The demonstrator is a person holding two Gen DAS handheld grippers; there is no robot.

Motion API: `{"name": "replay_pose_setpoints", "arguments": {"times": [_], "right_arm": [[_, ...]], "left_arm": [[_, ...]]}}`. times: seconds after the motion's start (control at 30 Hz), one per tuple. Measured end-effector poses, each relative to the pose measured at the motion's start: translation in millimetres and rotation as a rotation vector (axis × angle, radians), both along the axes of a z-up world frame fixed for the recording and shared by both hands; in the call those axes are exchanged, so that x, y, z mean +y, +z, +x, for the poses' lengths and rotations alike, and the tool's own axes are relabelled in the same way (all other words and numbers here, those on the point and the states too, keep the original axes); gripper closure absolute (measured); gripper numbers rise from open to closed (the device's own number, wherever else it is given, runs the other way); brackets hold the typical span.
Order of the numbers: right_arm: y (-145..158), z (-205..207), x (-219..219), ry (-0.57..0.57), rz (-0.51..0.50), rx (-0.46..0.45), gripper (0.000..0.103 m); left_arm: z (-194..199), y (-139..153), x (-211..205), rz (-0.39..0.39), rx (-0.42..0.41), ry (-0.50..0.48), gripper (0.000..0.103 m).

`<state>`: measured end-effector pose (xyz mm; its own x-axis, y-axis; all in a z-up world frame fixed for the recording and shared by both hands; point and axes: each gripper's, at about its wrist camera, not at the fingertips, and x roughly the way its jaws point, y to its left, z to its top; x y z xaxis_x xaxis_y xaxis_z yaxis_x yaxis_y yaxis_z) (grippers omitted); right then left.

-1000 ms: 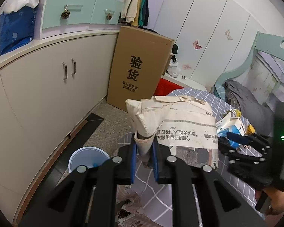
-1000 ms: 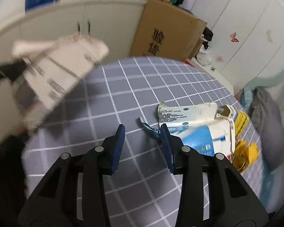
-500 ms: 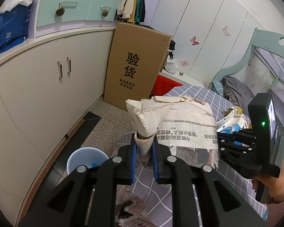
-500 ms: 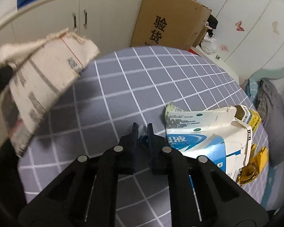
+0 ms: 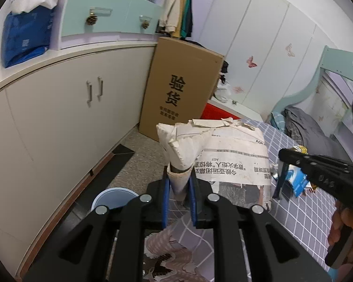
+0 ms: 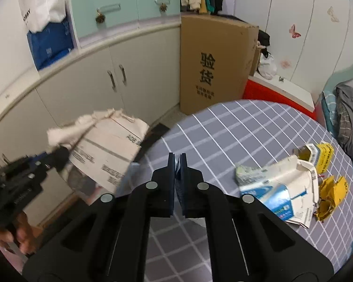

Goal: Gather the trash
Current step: 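Carry the newspaper over the blue bucket and open the left gripper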

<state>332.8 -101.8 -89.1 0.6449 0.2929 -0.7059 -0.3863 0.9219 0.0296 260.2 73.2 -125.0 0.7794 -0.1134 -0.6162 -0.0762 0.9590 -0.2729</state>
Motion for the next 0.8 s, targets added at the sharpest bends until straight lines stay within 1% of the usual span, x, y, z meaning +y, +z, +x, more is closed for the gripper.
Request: {"name": "replay_pose_setpoints", "arguments": {"times": [0.07, 0.17, 0.2, 0.33, 0.43, 0.57, 0.67, 0.8], "right_arm": [[4.2, -1.0, 9.9, 0.015, 0.039, -0.008, 0.099], [10.4, -3.9, 27.3, 0.038, 0.061, -0.028, 0.099], [12.5, -2.5, 37.1, 0.06, 0.083, -0.021, 0.099], [10.4, 0.9, 67.3, 0.103, 0.109, -0.026, 0.099], [0.9, 6.9, 97.3, 0.142, 0.132, -0.004, 0.099], [-23.3, 21.4, 132.3, 0.187, 0.163, 0.049, 0.099], [-42.4, 33.0, 152.0, 0.211, 0.195, 0.086, 0.099], [-67.0, 48.2, 174.3, 0.221, 0.218, 0.105, 0.098]], "left_arm": [[-0.1, 0.6, 10.1, -0.008, 0.002, 0.026, 0.09], [-0.6, 1.5, 27.7, -0.005, 0.002, 0.068, 0.09], [-1.1, 1.1, 33.8, -0.004, 0.001, 0.082, 0.09], [-2.5, -2.1, 67.0, 0.015, 0.002, 0.16, 0.09], [-2.5, -8.3, 90.7, 0.02, 0.015, 0.209, 0.09], [-3.0, -22.1, 123.8, 0.016, 0.043, 0.281, 0.09], [-1.1, -34.5, 147.3, 0.012, 0.068, 0.333, 0.09], [3.6, -52.5, 172.1, 0.0, 0.106, 0.38, 0.09]]}}
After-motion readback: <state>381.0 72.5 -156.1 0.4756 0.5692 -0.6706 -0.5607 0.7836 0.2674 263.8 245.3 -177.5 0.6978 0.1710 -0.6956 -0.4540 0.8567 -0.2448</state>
